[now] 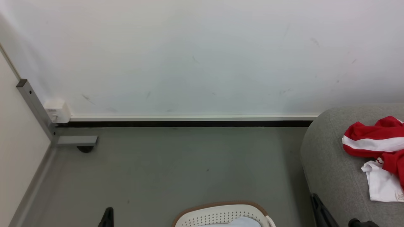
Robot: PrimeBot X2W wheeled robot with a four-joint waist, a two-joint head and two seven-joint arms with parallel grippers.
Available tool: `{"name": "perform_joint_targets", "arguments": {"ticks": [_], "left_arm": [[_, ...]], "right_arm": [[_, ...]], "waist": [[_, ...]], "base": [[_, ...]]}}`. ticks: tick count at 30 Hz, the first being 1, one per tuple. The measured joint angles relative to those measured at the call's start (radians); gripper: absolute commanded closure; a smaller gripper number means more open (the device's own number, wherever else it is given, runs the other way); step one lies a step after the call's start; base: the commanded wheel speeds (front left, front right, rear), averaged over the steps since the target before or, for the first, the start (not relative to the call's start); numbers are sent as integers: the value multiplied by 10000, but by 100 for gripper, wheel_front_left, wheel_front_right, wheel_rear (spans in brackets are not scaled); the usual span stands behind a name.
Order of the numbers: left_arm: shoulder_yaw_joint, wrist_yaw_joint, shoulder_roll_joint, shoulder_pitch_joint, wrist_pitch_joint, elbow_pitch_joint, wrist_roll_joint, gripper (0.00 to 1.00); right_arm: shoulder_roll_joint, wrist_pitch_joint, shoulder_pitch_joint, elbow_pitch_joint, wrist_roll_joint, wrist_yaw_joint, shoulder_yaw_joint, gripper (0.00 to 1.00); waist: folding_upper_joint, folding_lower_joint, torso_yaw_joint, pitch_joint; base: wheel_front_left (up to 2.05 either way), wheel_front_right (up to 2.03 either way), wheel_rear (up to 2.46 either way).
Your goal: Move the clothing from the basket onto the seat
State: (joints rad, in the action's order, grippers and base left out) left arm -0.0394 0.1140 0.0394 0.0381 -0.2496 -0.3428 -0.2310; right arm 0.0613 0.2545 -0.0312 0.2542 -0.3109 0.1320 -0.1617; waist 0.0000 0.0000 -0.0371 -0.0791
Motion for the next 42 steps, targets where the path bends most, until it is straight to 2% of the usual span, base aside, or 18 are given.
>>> {"name": "perform_joint_targets", "arguments": {"ticks": [15, 42], "left_arm": [[-144, 10, 0, -179, 731, 203, -2941, 100], [-334, 46, 8, -592, 1726, 464, -6725, 100]], "right_arm": [[23, -683, 107, -2, -2800, 0, 424, 100], [52, -1615, 512, -17, -6466, 0, 1087, 100]], "waist": [[0, 0, 49, 108], [0, 0, 129, 286]], "base": [[0, 0, 0], [0, 0, 0]]}}
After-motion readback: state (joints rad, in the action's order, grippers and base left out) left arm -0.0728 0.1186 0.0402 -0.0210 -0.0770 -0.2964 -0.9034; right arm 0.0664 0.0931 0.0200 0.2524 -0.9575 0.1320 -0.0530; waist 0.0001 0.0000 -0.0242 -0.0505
